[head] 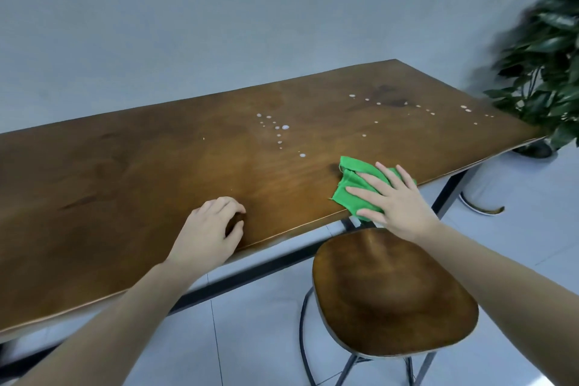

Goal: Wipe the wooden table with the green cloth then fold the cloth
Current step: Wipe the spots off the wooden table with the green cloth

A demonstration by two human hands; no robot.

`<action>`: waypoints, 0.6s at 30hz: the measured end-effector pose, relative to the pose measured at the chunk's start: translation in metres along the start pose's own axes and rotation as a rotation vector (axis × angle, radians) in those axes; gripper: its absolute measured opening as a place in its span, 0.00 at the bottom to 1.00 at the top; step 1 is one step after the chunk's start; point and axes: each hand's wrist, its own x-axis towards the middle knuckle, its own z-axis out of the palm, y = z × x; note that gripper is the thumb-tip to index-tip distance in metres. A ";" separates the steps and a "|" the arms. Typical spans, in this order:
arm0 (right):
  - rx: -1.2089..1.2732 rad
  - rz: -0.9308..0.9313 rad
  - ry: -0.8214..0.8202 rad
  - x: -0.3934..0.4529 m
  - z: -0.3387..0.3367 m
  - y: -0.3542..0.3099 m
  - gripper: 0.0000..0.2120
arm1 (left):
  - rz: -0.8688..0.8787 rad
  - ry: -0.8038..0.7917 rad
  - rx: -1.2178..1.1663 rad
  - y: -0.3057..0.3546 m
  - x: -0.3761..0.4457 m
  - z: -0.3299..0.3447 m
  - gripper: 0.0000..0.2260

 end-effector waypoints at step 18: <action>0.208 -0.210 -0.017 0.063 -0.025 -0.216 0.24 | -0.064 0.035 0.033 -0.036 -0.020 -0.010 0.08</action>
